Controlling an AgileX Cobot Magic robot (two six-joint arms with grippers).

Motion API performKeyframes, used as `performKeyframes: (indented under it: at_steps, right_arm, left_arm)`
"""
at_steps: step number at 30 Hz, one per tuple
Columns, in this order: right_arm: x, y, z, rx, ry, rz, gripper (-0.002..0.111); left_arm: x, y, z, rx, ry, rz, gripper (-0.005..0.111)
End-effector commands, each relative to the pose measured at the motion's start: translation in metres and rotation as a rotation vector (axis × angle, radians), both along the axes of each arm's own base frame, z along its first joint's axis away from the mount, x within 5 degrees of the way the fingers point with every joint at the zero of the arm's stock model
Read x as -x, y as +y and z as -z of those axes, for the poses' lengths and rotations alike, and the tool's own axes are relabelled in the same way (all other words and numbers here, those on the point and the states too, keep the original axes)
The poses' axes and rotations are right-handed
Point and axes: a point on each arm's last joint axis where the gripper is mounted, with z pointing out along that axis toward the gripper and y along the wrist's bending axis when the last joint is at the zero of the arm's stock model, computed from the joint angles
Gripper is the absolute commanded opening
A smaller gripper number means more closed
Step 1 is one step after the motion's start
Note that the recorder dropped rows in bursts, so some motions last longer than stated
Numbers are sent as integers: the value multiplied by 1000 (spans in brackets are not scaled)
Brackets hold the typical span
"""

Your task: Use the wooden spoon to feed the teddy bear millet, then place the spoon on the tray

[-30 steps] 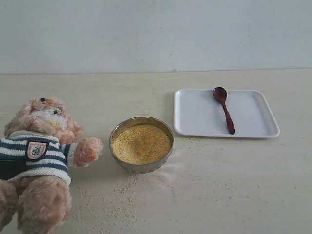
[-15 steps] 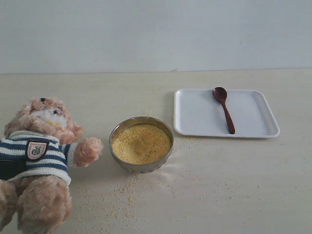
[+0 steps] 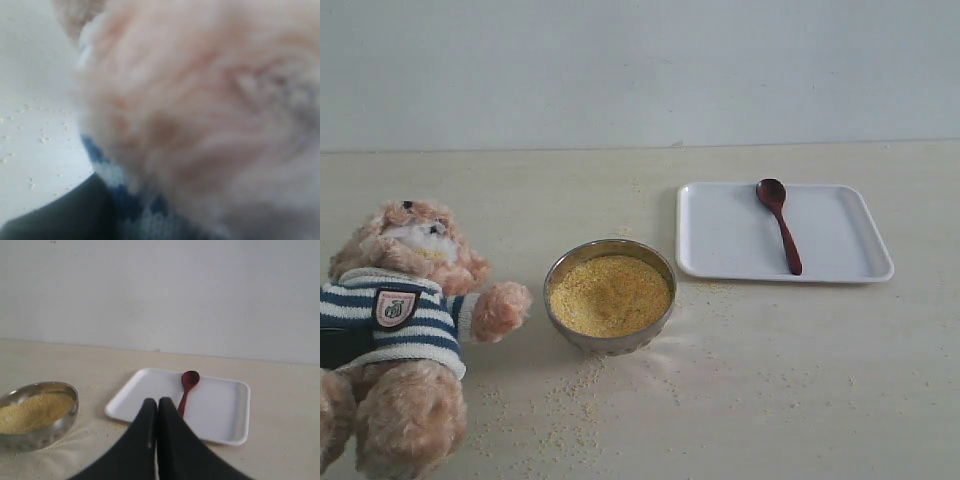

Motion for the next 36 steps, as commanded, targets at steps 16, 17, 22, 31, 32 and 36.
performKeyframes:
  at_steps: [16, 17, 22, 31, 32, 36]
  right_arm:
    - [5, -1, 4, 45, -45, -11, 0]
    - [5, -1, 4, 45, -45, -11, 0]
    - [5, -1, 4, 37, -42, -11, 0]
    - [5, -1, 4, 37, -42, -11, 0]
    - [5, -1, 4, 37, -42, -11, 0]
    - [5, -1, 4, 37, -42, -11, 0]
  left_arm:
    - [-1, -1, -3, 23, -22, 1, 5]
    - [-1, -1, -3, 23, -22, 1, 5]
    - [-1, -1, -3, 23, -22, 1, 5]
    - [-1, -1, -3, 23, -22, 1, 5]
    - [-1, -1, -3, 23, -22, 1, 5]
    - [-1, -1, -3, 23, -22, 1, 5]
